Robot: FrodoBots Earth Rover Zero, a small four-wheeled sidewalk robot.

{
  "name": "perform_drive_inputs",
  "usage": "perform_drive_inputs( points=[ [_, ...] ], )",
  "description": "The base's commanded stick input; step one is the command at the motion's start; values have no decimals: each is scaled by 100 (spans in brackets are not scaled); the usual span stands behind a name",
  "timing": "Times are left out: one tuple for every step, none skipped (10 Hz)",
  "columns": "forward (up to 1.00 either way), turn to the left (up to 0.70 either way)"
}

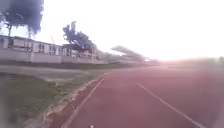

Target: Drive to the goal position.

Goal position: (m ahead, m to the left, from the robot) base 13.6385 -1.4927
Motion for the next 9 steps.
perform_drive_inputs(
  points=[
    [70,0],
    [70,0],
    [70,0],
    [70,0],
    [70,0],
    [70,0],
    [70,0],
    [70,0],
    [70,0]
  ],
)
